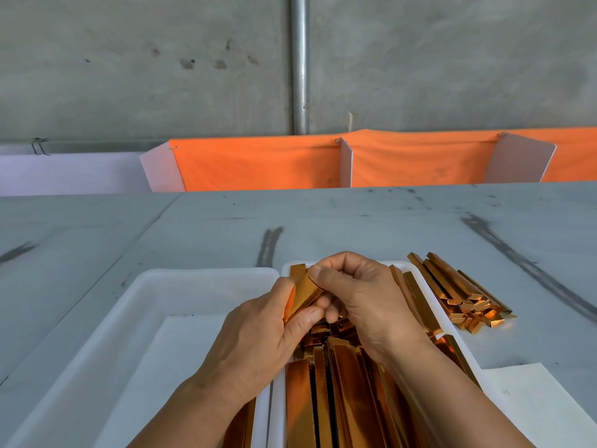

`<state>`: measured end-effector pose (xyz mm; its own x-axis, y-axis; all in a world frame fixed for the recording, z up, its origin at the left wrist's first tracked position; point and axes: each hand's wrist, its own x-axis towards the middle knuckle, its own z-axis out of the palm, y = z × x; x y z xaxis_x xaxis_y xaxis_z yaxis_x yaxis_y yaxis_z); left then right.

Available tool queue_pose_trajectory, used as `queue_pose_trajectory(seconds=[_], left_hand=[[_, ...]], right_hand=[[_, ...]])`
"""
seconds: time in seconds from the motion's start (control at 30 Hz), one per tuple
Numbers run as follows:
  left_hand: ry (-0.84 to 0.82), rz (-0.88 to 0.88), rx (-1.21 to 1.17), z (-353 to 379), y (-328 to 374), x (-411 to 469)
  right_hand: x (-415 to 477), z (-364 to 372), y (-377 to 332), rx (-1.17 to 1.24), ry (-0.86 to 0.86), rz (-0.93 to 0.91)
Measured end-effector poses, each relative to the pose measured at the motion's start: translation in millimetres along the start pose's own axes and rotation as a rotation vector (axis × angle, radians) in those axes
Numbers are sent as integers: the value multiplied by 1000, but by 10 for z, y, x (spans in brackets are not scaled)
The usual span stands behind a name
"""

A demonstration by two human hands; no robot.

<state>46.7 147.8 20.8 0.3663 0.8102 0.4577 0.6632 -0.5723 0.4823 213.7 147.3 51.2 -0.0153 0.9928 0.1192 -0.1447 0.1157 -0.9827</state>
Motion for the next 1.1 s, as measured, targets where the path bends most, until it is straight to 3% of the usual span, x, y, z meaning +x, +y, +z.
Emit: queue_pose_trajectory(seconds=[0.7,1.1], left_hand=[[5,-3,-20,10,12,1],[5,-34,-38,-5,-1,1]], right_hand=[[-75,24,-9,-148,38,-136],[-95,-22,-75,-158,1,-79]])
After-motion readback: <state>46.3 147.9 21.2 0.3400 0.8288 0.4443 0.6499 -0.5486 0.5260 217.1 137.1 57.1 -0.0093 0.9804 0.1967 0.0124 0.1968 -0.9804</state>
